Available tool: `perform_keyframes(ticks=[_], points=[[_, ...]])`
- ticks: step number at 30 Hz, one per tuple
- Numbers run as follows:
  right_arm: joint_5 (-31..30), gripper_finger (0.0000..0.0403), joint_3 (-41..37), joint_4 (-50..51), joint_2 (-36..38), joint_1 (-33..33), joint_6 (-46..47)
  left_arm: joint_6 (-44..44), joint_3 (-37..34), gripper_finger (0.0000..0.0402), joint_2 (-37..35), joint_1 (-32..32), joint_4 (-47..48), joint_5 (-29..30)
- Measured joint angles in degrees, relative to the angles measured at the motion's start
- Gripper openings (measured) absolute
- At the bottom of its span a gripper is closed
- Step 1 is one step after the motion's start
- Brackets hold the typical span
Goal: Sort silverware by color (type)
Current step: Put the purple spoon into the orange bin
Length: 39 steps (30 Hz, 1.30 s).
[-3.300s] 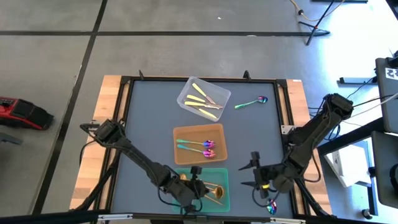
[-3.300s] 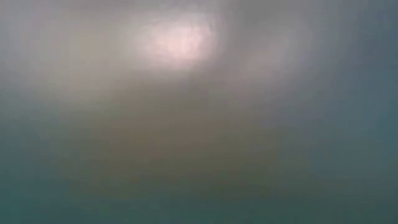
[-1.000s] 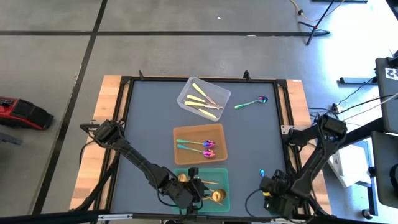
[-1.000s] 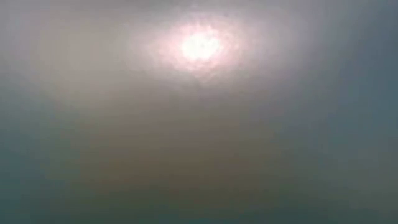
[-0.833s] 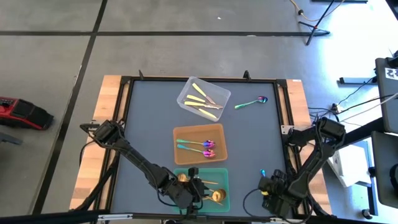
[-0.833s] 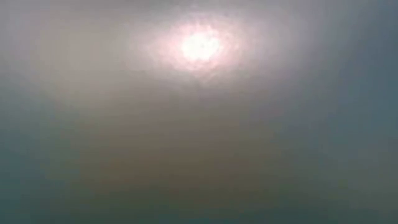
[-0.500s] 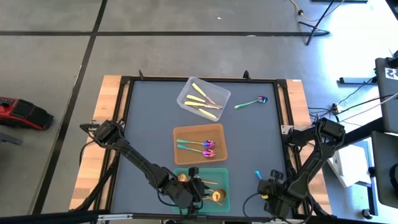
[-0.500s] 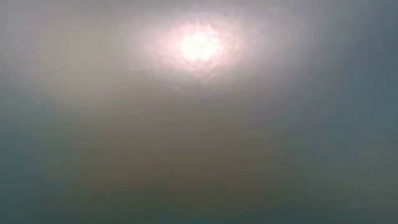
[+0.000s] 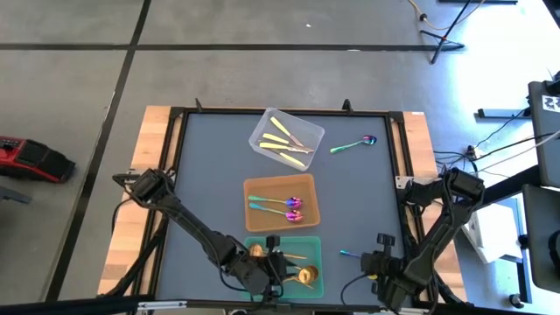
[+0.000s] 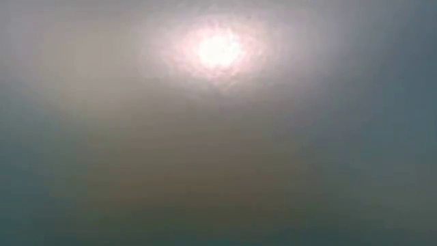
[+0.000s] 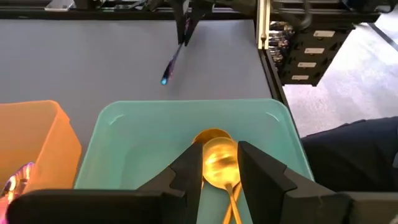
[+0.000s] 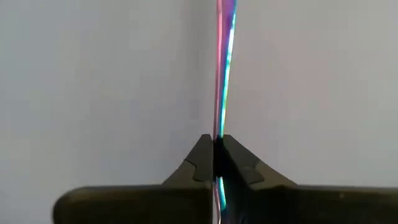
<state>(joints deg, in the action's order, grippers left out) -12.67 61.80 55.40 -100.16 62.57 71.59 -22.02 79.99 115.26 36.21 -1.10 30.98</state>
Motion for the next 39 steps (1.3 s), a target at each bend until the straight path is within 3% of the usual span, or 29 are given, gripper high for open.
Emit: perform_keyframes(ticks=[8,15,21,26,30,39], points=[[-9.16,0.0001,9.98,13.20,0.13,-2.48,-5.80,4.52,0.00,0.0095,-2.60,0.45,2.31,-0.79],[-15.02,0.0001,14.53,13.70,0.20,-9.18,-18.58,9.59,0.00,0.0095,-5.48,1.05,9.78,0.14],[-19.99,0.0001,17.07,13.60,0.26,-17.05,-32.01,12.79,-2.04,0.0095,-9.03,2.19,15.18,4.27],[-24.82,0.0001,20.07,12.64,0.26,-23.61,-42.39,12.35,-11.61,0.0095,-16.32,2.64,11.46,4.55],[-25.35,0.0001,22.28,6.30,0.28,-28.17,-52.13,11.60,-21.88,0.0095,-23.58,2.52,3.95,4.89],[-14.63,0.0001,22.71,-15.01,0.35,-38.71,-72.29,7.25,-38.65,0.0095,-36.58,2.10,-5.02,4.86]])
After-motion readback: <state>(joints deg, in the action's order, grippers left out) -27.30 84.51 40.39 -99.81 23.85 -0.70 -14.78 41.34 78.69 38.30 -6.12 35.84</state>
